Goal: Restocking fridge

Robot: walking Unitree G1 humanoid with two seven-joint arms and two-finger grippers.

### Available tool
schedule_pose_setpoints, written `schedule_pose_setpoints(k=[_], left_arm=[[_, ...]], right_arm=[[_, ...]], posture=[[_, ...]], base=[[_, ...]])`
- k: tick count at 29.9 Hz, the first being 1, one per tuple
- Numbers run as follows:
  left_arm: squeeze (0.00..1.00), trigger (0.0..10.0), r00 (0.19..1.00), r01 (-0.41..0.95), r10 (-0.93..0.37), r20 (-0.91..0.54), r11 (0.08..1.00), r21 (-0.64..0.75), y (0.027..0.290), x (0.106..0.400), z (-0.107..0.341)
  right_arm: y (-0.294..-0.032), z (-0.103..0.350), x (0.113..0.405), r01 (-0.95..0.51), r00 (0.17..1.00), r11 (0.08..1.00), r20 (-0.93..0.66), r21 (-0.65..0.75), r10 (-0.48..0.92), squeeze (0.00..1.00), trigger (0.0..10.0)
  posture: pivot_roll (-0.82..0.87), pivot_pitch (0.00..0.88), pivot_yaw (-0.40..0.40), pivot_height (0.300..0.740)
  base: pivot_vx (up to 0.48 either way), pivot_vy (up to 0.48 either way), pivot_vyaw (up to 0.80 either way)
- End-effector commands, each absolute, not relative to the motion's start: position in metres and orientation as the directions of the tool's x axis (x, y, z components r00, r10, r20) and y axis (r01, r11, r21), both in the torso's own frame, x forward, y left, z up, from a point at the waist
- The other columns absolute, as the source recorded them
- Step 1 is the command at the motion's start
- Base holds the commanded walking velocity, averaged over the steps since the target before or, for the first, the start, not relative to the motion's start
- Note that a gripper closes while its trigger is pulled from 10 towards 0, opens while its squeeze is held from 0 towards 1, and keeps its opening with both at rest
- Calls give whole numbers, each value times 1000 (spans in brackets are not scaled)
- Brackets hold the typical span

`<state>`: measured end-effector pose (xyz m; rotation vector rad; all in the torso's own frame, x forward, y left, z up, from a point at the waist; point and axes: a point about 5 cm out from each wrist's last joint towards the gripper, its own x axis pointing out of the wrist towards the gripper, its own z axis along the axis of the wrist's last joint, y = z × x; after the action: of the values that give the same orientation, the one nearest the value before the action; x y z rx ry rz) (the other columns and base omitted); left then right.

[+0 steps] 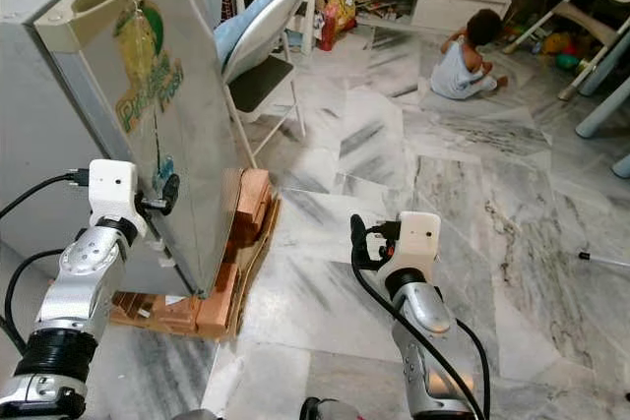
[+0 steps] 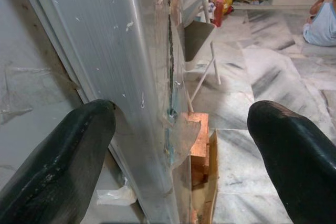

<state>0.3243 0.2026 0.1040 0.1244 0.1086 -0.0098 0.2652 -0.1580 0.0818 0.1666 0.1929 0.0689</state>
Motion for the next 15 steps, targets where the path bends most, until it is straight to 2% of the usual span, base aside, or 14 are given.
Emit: schedule_pose_setpoints(k=[1,5,15], left_arm=[[0,10000,994,22,-8,-107,990,138,202,328,106],[0,10000,994,54,-35,-106,981,186,194,333,107],[0,10000,992,33,-7,-125,979,202,197,341,106]], right_arm=[[-161,85,265,-40,981,986,-180,162,69,0,10000],[-160,81,265,-43,977,986,-198,158,74,0,10000],[-166,74,261,-12,969,990,-242,142,46,0,10000]], posture=[[40,91,-53,740],[42,92,-54,740],[36,97,-48,740]], base=[[0,0,0],[0,0,0],[0,0,0]])
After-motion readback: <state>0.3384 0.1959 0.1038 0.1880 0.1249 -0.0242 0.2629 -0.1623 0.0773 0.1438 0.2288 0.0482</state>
